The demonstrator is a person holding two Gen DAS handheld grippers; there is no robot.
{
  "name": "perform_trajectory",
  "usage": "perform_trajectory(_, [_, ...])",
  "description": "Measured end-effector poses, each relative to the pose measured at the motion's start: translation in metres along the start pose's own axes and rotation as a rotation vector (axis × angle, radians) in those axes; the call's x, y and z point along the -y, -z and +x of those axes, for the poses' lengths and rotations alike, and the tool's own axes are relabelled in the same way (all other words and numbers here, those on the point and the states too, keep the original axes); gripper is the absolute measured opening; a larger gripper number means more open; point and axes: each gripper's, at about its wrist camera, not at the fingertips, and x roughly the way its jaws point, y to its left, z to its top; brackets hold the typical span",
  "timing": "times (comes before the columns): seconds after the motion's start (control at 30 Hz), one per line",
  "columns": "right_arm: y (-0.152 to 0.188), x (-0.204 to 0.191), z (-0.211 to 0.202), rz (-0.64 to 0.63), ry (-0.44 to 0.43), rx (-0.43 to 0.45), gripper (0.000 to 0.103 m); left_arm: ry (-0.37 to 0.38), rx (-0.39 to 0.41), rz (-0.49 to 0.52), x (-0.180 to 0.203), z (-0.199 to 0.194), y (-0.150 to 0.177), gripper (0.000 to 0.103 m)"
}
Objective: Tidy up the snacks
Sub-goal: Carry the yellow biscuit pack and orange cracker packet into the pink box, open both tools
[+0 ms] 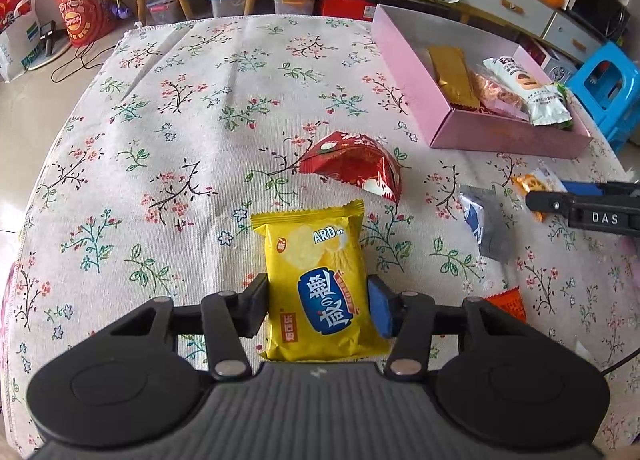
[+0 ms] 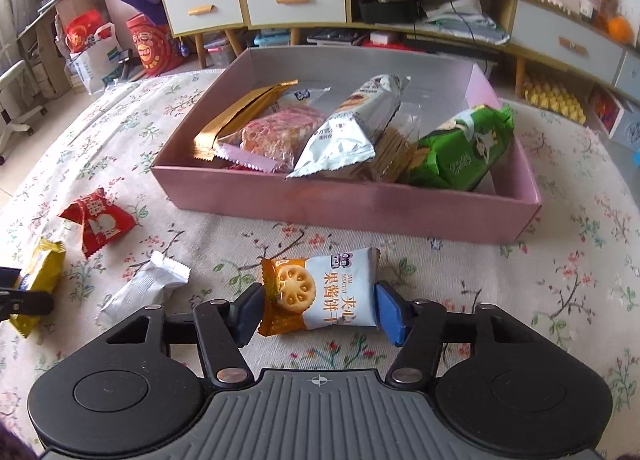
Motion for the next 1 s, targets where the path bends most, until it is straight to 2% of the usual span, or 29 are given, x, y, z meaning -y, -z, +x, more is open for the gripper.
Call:
perform_trajectory(0.57, [0.001,0.019,-0.023,0.207,-0.128,-0.125,0.058,0.019,0.033,-0.026,0.004,-0.008,-0.012,0.047])
perform_trajectory(0.87, [-0.007,0.028,-0.048,0.276,-0.192,-0.099,0.058,0.046,0.066,-0.054,0.012,-0.014,-0.026,0.047])
perform_trajectory(1.0, [-0.015,0.034,-0.06,0.312,-0.221,-0.061,0.058,0.063,0.097,-0.068,0.019,-0.017,-0.038,0.047])
